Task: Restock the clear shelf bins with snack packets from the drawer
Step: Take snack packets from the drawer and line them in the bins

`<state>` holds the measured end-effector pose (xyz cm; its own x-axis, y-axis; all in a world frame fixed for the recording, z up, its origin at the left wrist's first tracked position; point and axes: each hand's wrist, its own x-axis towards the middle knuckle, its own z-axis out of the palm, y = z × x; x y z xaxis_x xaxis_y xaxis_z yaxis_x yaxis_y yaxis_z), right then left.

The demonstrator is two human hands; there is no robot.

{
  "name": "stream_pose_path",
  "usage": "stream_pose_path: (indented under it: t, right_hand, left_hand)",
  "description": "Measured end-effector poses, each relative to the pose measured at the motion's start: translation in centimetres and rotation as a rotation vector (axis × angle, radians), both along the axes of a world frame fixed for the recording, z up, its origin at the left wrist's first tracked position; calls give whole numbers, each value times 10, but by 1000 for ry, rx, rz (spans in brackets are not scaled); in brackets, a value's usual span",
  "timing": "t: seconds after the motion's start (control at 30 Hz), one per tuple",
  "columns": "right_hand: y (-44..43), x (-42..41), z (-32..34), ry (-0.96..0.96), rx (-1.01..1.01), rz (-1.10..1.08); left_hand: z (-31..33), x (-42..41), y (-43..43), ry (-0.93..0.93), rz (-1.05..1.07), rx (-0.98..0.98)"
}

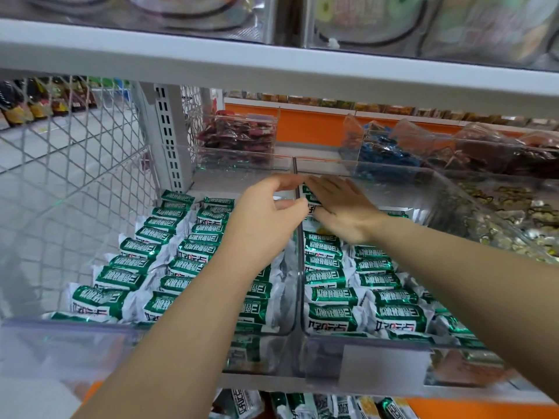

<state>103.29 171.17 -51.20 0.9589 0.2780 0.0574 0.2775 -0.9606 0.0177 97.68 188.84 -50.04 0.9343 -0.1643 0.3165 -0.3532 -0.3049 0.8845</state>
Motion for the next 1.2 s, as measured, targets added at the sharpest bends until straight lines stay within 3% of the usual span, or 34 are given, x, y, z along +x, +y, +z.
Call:
stream_pose_path:
  t: [0.13, 0.23, 0.53, 0.63, 0.83, 1.03, 1.2]
  right_hand:
    - [-4, -14, 9, -147, 118, 0]
    - [-4, -26, 7, -210, 82, 8]
    - [-10, -21, -7, -37, -9, 30]
    - [-9, -38, 5, -89, 81, 45]
    - [-4, -129, 25, -289, 309, 127]
    - [-15, -234, 11, -241, 399, 85]
    - [-43, -284, 0, -102, 318, -10]
  left_hand:
    - [-1, -1, 0, 34, 12, -24]
    - [-1, -2, -1, 32, 26, -13]
    - [0, -1, -3, 23, 49, 11]
    - [3, -7, -3, -8, 64, 51]
    - [8, -42, -10, -197, 218, 94]
    - [-12, -127, -17, -377, 359, 53]
    - [-70, -185, -18, -278, 293, 136]
